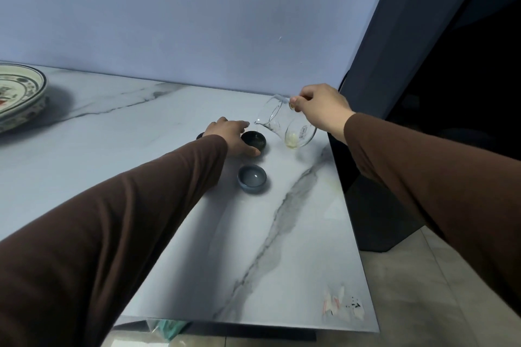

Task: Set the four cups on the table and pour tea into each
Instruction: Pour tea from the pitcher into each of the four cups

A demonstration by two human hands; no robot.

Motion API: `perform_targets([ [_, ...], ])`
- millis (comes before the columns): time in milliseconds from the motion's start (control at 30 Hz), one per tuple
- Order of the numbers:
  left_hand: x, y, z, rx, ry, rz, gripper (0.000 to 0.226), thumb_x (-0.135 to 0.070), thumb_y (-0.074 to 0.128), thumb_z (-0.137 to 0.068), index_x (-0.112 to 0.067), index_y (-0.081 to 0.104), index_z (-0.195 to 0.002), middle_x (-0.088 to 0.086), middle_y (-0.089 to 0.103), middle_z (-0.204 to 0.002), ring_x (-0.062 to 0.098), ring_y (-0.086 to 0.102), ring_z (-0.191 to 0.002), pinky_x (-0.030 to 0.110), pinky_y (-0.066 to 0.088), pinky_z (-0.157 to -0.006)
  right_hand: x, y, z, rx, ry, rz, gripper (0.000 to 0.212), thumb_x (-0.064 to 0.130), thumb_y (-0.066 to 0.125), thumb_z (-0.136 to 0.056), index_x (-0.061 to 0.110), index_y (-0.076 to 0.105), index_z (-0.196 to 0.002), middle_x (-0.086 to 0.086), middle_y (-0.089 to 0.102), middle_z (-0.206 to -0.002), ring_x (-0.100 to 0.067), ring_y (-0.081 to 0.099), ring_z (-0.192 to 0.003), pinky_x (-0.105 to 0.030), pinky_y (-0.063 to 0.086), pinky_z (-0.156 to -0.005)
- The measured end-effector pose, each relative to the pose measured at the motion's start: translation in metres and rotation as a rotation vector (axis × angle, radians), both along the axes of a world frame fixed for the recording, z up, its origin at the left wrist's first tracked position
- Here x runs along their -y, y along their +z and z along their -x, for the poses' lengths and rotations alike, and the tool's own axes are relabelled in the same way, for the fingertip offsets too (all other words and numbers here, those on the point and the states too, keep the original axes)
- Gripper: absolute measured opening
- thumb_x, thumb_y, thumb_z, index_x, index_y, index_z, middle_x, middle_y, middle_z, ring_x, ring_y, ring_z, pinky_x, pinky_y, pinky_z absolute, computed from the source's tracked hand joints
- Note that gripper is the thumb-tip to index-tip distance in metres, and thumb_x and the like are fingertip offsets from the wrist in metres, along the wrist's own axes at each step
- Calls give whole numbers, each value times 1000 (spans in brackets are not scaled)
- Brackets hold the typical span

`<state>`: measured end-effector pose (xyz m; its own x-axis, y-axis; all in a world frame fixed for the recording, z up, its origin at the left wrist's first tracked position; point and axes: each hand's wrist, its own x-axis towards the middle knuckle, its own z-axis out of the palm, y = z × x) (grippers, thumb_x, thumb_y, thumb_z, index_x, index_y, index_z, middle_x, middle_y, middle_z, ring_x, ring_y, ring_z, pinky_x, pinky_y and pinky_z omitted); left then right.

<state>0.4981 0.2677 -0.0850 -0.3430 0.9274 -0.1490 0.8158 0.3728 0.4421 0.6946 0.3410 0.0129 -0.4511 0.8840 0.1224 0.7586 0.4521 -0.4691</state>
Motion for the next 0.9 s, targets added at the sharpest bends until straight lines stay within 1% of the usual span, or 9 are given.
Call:
perform_targets([
  [100, 12, 8, 1, 18, -18, -118, 87, -54, 73, -70, -32, 36, -146, -5, 52, -138, 21, 39, -129, 37, 39, -104, 11, 2, -11, -55, -3, 27, 30, 44, 52, -93, 23, 71, -86, 5, 73, -92, -19, 61, -79, -28, 38, -63],
  [167, 25, 15, 1, -24, -43, -206, 78, -49, 72, -75, -28, 42, -143, -6, 55, -136, 21, 37, -128, 38, 40, -101, 20, 6, -16, -54, 14, 14, 29, 44, 52, -93, 23, 70, -84, 7, 69, -83, -18, 59, -77, -27, 36, -58],
  [267, 51, 19, -4, -55, -54, -251, 69, -48, 70, -77, -27, 48, -139, -7, 58, -131, 20, 38, -126, 39, 40, -101, 36, 11, -23, -27, 62, -8, 27, 42, 52, -94, 25, 68, -80, 7, 61, -72, -16, 53, -70, -27, 34, -54],
  [433, 85, 12, -20, -115, -111, -192, 67, -57, 68, -75, -28, 53, -133, -5, 60, -128, 22, 36, -127, 35, 36, -102, 61, 15, -27, 81, 167, -96, 24, 40, 52, -95, 25, 68, -85, 3, 67, -80, -21, 58, -78, -31, 39, -65],
  [567, 96, 2, -32, -107, -106, -123, 73, -64, 69, -69, -27, 56, -131, -4, 60, -127, 22, 34, -131, 37, 38, -103, 73, 11, -25, 183, 235, -217, 21, 40, 53, -95, 26, 61, -82, 5, 59, -77, -21, 51, -78, -31, 32, -68],
  [667, 99, -3, -39, -123, -109, -88, 71, -69, 67, -65, -30, 60, -124, -2, 65, -114, 24, 39, -123, 37, 42, -91, 80, 9, -22, 242, 284, -267, 21, 39, 52, -95, 25, 55, -80, 4, 56, -80, -24, 52, -83, -34, 34, -68],
  [733, 100, -6, -42, -150, -96, -86, 66, -70, 67, -65, -32, 62, -118, -2, 65, -108, 25, 41, -118, 34, 38, -79, 84, 9, -20, 284, 327, -310, 22, 38, 52, -96, 22, 55, -81, 0, 58, -83, -28, 54, -86, -35, 36, -68],
  [767, 100, -7, -44, -165, -84, -90, 65, -70, 67, -65, -32, 62, -117, -1, 65, -108, 25, 43, -117, 34, 35, -77, 86, 8, -19, 300, 345, -334, 23, 38, 52, -96, 20, 57, -83, -2, 60, -85, -30, 55, -87, -36, 38, -68],
  [900, 101, -9, -46, -215, -25, -117, 60, -68, 67, -66, -32, 65, -113, 4, 62, -111, 29, 45, -111, 35, 31, -83, 92, 6, -15, 342, 402, -431, 25, 37, 50, -98, 17, 60, -89, -6, 63, -91, -32, 54, -91, -40, 45, -74],
])
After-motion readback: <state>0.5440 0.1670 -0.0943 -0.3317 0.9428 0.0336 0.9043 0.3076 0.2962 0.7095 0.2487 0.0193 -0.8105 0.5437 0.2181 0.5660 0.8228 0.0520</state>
